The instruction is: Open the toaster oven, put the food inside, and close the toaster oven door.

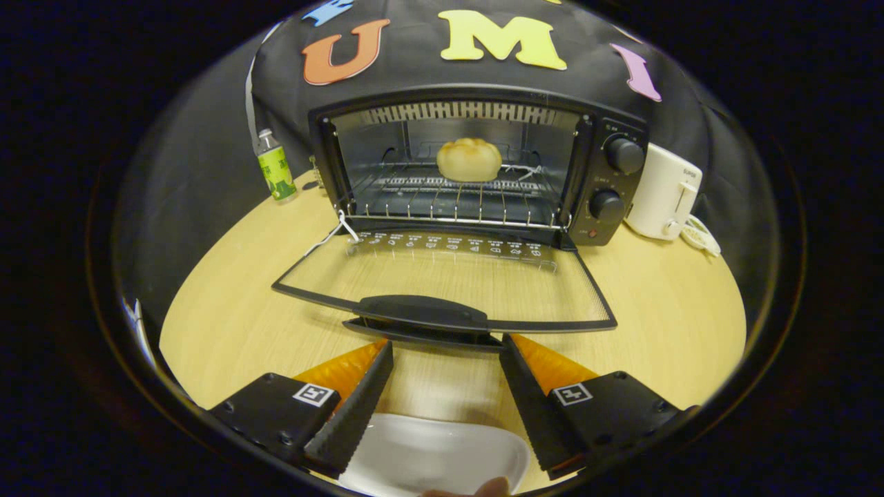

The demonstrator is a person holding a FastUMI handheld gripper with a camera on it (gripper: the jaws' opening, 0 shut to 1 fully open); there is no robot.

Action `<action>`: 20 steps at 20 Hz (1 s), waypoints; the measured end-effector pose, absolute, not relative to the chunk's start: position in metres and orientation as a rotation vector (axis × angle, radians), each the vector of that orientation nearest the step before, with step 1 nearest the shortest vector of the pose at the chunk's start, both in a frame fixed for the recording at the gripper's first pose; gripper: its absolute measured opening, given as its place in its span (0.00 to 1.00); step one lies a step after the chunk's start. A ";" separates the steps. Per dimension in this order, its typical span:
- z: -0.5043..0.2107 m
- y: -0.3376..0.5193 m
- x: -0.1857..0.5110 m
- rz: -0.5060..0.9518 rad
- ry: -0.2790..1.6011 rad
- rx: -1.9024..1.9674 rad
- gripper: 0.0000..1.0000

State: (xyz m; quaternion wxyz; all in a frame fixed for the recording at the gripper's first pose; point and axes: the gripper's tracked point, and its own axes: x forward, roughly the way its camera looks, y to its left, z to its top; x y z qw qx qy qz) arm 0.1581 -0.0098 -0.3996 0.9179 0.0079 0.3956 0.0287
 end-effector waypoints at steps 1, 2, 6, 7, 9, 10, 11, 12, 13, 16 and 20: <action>-0.391 -0.010 0.160 0.057 0.790 0.031 1.00; -0.382 -0.009 0.163 0.058 0.766 0.057 1.00; -0.346 -0.011 0.183 0.065 0.660 0.139 1.00; -0.338 -0.013 0.190 0.062 0.633 0.142 1.00; -0.320 -0.018 0.207 0.046 0.578 0.127 0.99; -0.308 -0.018 0.216 0.045 0.550 0.129 0.99; -0.296 -0.020 0.224 0.040 0.519 0.137 0.99; -0.282 -0.020 0.231 0.036 0.487 0.140 0.98; -0.268 -0.021 0.236 0.036 0.453 0.143 0.98; -0.231 -0.022 0.235 0.029 0.376 0.123 0.98; -0.173 -0.017 0.212 0.030 0.279 0.119 1.00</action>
